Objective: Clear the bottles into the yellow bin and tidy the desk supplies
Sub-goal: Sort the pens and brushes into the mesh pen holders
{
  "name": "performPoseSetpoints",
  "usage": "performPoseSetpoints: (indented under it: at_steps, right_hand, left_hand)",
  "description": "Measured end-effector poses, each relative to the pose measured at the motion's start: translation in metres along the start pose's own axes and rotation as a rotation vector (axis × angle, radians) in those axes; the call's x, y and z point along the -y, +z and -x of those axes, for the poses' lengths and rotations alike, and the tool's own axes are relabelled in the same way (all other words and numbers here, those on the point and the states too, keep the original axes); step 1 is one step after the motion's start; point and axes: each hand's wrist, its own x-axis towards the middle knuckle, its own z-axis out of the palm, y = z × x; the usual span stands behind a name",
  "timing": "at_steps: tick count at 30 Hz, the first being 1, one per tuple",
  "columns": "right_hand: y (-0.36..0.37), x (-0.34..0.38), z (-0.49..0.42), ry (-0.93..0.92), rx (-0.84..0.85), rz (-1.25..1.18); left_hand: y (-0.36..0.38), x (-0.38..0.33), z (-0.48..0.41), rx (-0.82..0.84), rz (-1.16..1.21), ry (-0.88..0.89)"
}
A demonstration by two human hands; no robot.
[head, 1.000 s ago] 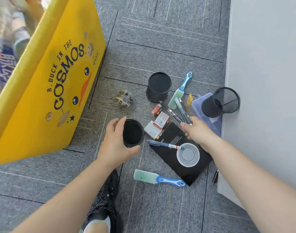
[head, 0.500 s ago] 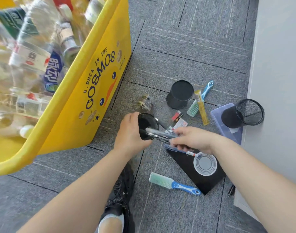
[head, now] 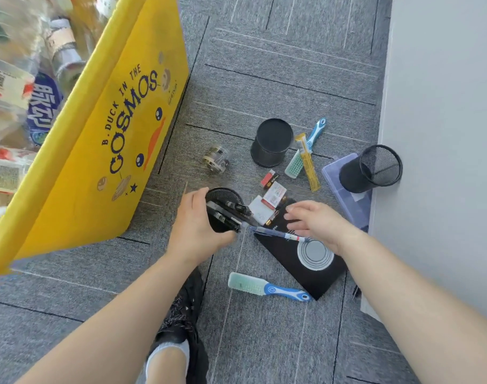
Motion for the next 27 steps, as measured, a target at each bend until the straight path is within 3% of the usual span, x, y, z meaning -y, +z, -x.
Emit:
performPoseSetpoints:
  at_steps: [5,8,15,20,27]
  right_hand:
    - [-0.013,-0.08,0.014,0.072,-0.441,0.101]
    - [-0.008,-0.124,0.029,0.022,-0.607,0.086]
    - [0.011,-0.184,0.042,0.106,-0.624,0.265]
    - [0.019,-0.197,0.032,0.186,-0.551,0.232]
    - [0.016,-0.195,0.019,0.231,-0.618,0.154]
  left_hand:
    - [0.011,-0.013,0.017,-0.009,0.001,0.034]
    - [0.017,-0.021,0.022,0.017,0.002,0.091]
    - [0.024,-0.032,0.032,0.034,0.009,0.148]
    - [0.028,-0.035,0.034,0.053,0.032,0.156]
    - [0.029,-0.039,0.031,0.05,0.051,0.178]
